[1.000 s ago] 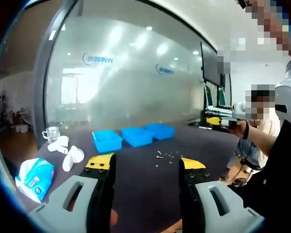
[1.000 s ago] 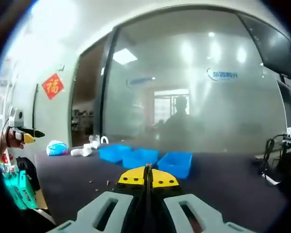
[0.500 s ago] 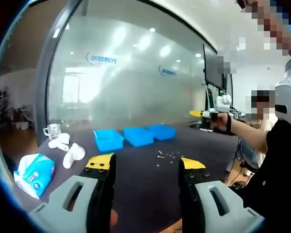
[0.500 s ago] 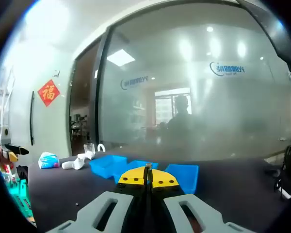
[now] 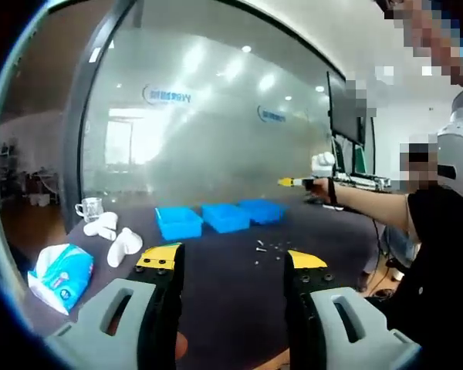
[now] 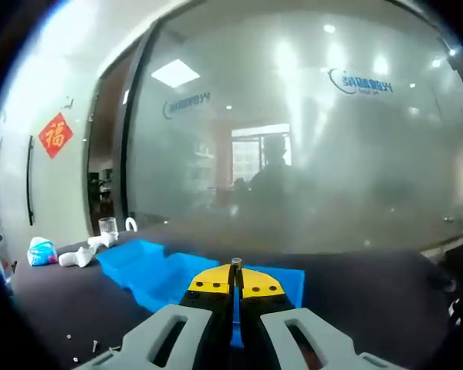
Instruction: Sort the screws, nuts, and washers into the corresponding bins
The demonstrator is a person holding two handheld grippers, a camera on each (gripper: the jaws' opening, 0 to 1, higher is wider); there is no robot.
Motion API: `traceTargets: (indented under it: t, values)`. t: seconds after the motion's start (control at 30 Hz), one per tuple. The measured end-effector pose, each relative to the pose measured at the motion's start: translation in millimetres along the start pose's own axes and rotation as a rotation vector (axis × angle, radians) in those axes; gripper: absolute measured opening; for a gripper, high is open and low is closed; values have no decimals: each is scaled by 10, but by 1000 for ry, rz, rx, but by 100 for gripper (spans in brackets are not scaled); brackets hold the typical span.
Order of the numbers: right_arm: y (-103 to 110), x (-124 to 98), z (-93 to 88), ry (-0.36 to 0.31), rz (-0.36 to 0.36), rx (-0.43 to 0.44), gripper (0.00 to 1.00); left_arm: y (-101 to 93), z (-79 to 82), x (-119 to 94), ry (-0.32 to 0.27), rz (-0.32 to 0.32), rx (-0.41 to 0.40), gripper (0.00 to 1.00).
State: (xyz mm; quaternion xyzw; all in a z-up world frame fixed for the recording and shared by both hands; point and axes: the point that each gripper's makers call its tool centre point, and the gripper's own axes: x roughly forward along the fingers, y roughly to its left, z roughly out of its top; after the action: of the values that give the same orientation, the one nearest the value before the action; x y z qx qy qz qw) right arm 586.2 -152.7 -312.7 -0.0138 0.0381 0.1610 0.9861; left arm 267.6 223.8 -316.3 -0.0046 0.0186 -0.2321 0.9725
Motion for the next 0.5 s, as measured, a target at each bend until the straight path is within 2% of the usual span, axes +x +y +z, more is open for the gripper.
traceTargets:
  t: [0.27,0.5]
  values:
    - [-14,264,-2,34,-12,-26,0,10,41,-55,-8,19,11,50]
    - [3,362,-49,57,-29,-26,0,32,77,-100,-17,34,11,50]
